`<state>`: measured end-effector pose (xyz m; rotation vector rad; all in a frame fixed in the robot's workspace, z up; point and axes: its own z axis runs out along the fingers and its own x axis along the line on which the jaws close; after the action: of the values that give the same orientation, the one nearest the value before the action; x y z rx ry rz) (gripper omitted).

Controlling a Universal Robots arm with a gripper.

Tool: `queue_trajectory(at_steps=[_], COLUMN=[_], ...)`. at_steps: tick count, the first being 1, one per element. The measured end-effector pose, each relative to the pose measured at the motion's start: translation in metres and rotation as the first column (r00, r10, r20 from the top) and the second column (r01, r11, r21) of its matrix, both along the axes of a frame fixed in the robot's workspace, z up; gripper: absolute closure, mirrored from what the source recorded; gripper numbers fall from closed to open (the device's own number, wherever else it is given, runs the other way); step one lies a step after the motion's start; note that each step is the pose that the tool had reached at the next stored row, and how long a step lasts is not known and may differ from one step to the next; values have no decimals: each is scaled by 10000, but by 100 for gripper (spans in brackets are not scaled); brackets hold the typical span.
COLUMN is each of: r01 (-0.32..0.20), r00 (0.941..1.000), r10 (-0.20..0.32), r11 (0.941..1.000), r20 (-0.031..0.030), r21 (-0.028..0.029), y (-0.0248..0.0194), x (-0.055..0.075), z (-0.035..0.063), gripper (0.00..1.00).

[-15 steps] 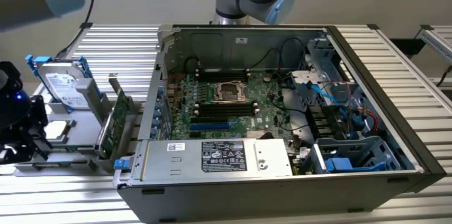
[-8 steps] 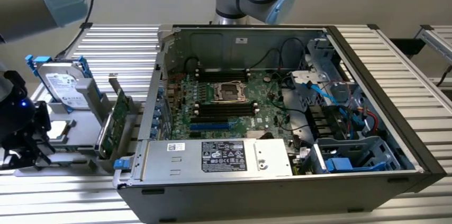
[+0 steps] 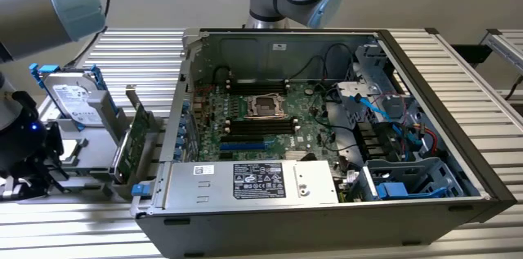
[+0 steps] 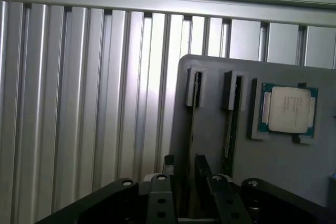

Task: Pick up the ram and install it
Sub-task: 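Pick up the ram and move it above insertion slot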

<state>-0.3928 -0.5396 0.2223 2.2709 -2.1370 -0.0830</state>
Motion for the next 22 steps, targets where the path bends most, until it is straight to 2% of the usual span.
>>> queue_trajectory(at_steps=[4,7,13,19,22], r01=[0,1,87,543,613], r00=[10000,10000,10000,9985,9981], r10=[0,-1,-87,-544,-614], r11=[9999,9998,9997,9983,9979], r20=[22,30,28,27,27], r21=[135,215,223,223,223], y=[0,1,0,1,1], x=[0,1,0,0,0], z=[-54,-104,-206,-230,-233], gripper=[70,70,70,70,70])
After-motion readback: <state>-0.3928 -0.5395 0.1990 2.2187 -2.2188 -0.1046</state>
